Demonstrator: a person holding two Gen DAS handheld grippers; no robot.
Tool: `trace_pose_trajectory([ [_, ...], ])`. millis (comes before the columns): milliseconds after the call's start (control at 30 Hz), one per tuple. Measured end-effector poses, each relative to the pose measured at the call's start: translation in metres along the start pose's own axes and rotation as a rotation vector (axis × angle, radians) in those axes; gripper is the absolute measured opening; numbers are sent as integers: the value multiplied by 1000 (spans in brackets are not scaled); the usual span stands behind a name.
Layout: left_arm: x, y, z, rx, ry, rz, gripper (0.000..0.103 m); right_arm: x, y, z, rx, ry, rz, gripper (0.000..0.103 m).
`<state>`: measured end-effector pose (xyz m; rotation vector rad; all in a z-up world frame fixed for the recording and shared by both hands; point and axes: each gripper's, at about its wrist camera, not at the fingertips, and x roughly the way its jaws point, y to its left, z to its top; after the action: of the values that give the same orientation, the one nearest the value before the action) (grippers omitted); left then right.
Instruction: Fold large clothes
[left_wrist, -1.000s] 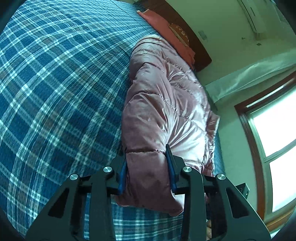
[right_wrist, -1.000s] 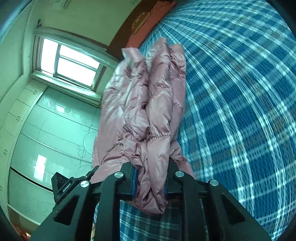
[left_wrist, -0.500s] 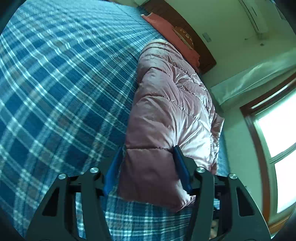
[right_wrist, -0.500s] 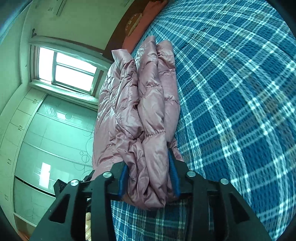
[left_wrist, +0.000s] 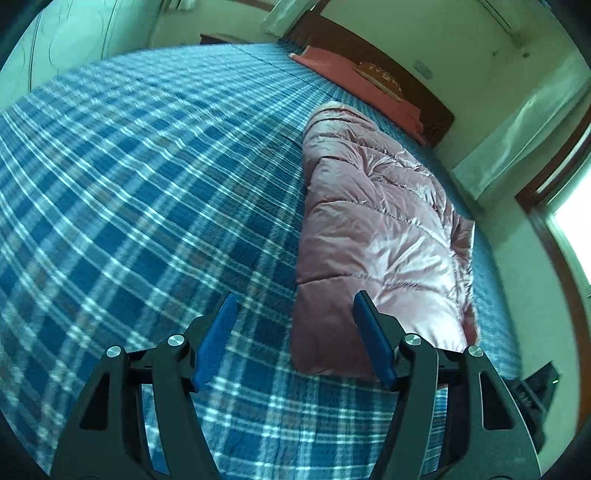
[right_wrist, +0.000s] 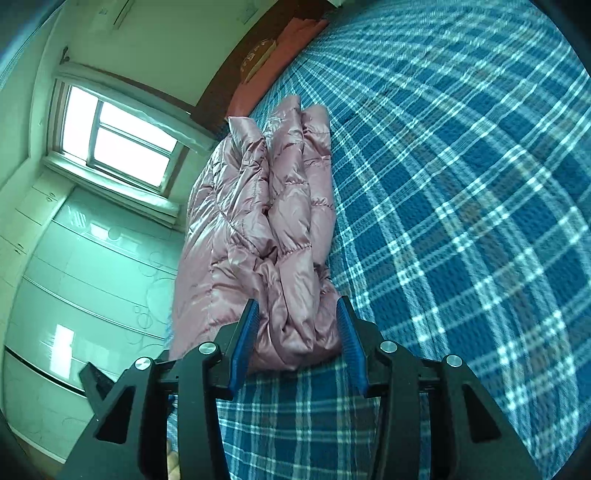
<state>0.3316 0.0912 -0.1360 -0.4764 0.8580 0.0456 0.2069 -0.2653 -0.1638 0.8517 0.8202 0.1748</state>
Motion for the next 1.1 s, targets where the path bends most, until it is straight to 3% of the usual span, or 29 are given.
trace_pose_trajectory([
  [133, -12, -2, -5, 40, -3, 75, 65, -13, 15, -11, -57, -19, -94, 44],
  [233, -20, -6, -10, 89, -11, 130, 71, -25, 26, -22, -107, -45, -170, 59],
  [367, -34, -9, -19, 140, -34, 185, 74, -33, 39, -34, -176, -60, -248, 60],
  [533, -48, -20, -30, 211, -93, 250, 85, -36, 58, -45, -284, -85, -368, 60],
  [667, -60, -28, -38, 252, -123, 290, 91, -41, 76, -60, -375, -111, -435, 68],
  [833, -79, -42, -40, 295, -159, 319, 92, -49, 99, -71, -446, -140, -459, 69],
  [1100, -120, -70, -33, 334, -255, 290, 97, -69, 144, -81, -543, -202, -457, 75],
])
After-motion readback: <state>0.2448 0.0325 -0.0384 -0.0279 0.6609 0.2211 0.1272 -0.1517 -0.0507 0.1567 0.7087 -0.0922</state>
